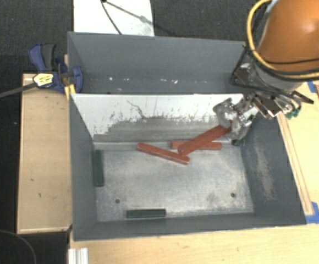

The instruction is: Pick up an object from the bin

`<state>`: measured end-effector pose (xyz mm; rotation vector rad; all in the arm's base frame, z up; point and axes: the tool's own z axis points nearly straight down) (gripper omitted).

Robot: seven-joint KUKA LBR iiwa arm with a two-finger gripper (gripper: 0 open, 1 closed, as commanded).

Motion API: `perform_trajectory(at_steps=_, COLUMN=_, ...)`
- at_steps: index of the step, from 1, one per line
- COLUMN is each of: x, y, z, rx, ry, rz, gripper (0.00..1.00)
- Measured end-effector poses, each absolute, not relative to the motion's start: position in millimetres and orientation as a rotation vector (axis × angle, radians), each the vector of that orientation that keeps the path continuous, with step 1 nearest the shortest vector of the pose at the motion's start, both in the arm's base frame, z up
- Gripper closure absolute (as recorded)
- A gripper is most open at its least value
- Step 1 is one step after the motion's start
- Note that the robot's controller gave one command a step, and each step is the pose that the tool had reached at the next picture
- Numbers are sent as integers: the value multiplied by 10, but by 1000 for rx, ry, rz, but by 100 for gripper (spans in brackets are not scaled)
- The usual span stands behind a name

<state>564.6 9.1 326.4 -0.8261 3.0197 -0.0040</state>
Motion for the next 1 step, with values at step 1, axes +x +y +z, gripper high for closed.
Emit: perform_trajectory(at_steps=1, x=5627, y=177, z=3264, rx=-1219, ry=2887, rz=-2, gripper=100)
